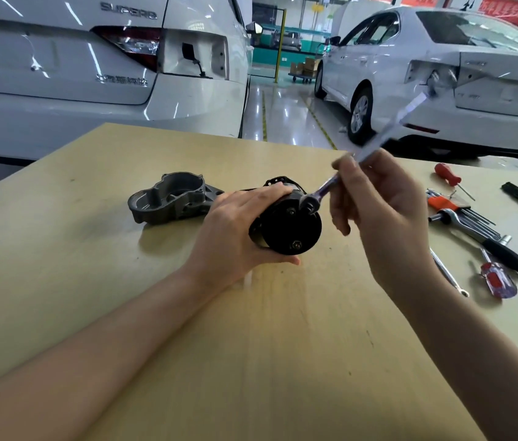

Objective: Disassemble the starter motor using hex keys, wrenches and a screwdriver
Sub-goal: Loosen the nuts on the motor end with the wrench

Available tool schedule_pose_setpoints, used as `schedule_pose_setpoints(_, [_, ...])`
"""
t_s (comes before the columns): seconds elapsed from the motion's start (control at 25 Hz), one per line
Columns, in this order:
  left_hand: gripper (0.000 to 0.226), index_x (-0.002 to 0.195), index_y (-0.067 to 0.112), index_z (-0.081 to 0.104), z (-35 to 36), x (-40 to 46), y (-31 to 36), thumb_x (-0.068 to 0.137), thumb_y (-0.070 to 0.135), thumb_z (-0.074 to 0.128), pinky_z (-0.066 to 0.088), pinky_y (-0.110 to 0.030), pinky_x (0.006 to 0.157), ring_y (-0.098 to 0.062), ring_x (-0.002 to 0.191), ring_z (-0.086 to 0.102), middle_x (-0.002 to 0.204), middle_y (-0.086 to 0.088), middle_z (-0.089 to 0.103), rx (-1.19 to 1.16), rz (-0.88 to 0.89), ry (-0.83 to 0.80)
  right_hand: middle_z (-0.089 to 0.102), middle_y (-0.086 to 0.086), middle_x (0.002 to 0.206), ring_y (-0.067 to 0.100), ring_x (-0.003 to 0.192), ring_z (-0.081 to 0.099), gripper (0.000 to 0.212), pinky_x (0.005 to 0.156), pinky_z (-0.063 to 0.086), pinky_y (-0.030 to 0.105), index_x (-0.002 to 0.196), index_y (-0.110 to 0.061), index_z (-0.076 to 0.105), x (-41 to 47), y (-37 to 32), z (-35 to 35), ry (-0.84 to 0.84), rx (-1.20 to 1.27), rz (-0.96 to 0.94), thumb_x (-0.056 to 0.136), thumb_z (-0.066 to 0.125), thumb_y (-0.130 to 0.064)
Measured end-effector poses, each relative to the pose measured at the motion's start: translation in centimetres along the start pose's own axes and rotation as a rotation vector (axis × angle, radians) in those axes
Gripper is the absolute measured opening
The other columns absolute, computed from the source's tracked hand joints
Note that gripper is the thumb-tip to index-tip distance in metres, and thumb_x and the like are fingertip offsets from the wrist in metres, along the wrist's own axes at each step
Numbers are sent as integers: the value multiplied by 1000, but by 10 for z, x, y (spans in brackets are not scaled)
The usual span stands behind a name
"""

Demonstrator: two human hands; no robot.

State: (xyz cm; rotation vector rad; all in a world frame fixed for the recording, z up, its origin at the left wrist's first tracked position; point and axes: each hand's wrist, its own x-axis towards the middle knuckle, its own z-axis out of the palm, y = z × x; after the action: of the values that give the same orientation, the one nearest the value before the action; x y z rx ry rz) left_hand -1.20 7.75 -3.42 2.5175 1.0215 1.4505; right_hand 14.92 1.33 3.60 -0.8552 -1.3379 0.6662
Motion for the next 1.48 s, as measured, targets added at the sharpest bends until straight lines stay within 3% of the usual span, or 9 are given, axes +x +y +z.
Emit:
schedule_pose_setpoints(0.2, [89,126,12,58,0,0,0,55,62,75,40,-39,100,-15,113,59,126,3,63,-5,32,4,65,5,64,16,48,51,11,48,42,23,91,-5,59,-16,17,-13,139,180,265,95,52,-12])
schedule_pose_setpoints(0.44, [90,126,10,59,0,0,0,52,56,81,42,-40,99,-15,112,60,126,2,63,12,31,7,61,7,58,16,46,51,14,51,46,23,78,-9,60,-9,17,-19,-29,480,368,88,50,-10])
schedule_pose_setpoints(0.56, [90,126,11,59,1,-1,-1,52,56,82,42,-44,99,-16,112,61,126,2,63,8,35,7,60,6,59,18,52,49,22,54,42,24,76,-12,63,-5,16,-29,-130,400,290,87,43,-11])
schedule_pose_setpoints(0.68, [90,127,11,58,1,-1,-1,52,56,82,43,-47,99,-17,113,61,126,1,63,5,38,9,63,9,65,24,63,48,16,58,43,21,93,-8,56,0,15,-38,-225,276,230,90,42,-14])
schedule_pose_setpoints(0.76, [90,127,11,58,0,-1,-1,52,56,81,43,-47,99,-18,112,61,126,1,63,3,37,11,66,12,70,24,67,48,13,62,43,21,93,-8,53,1,16,-42,-258,246,220,91,43,-16])
schedule_pose_setpoints(0.96, [89,127,10,58,1,-2,-2,53,56,81,43,-48,98,-18,111,62,126,1,63,6,43,11,67,12,70,19,67,49,15,64,43,20,91,-9,61,0,19,-41,-251,208,195,87,53,-21])
schedule_pose_setpoints(1.48, [89,126,11,59,2,0,-3,54,61,77,43,-42,98,-17,110,61,125,2,64,4,53,22,67,9,71,19,67,53,16,64,44,22,97,-7,60,4,20,-34,-285,98,124,90,51,-19])
